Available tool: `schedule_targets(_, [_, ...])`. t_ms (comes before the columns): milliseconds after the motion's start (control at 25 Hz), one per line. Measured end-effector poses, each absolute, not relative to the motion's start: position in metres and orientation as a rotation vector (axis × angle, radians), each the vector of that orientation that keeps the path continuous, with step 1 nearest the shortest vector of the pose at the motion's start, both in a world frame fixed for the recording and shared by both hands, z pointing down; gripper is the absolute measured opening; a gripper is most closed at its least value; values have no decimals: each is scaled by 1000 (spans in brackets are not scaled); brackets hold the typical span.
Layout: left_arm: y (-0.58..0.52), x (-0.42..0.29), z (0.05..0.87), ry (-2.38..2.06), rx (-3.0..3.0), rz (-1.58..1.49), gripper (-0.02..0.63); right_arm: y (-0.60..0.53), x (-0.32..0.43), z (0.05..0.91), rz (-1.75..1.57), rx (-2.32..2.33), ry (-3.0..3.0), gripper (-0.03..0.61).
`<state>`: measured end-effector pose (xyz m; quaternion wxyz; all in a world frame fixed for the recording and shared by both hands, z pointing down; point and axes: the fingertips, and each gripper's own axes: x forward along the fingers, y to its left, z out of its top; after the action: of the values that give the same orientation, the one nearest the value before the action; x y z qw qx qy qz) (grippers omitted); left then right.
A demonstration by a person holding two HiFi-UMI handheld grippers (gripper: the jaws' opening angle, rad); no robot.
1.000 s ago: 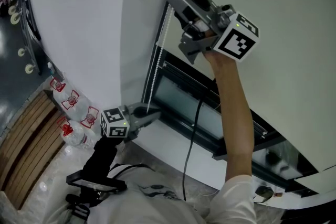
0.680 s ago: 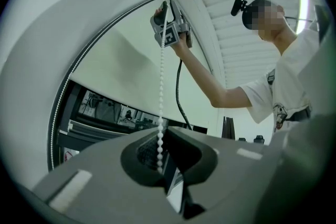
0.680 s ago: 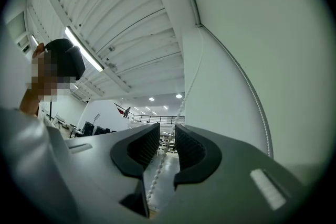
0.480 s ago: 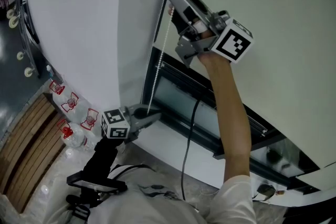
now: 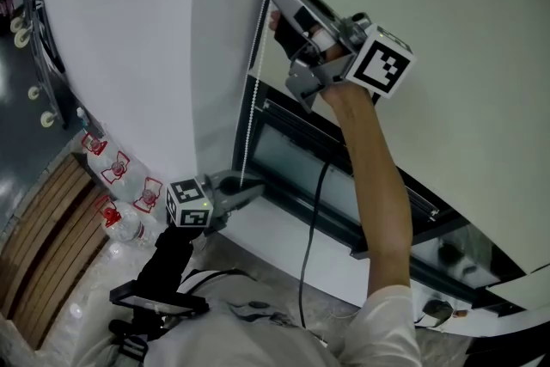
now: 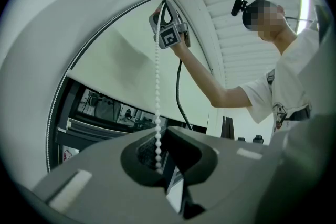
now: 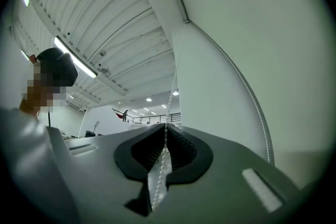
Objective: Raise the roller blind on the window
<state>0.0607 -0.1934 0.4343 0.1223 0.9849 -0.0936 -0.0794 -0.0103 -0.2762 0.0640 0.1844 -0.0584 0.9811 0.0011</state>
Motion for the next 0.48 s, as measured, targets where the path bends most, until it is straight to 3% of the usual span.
schedule_targets(480, [-195,59,430,-280,2866,-239,-2,-269,-10,74,77,-210,2866,8])
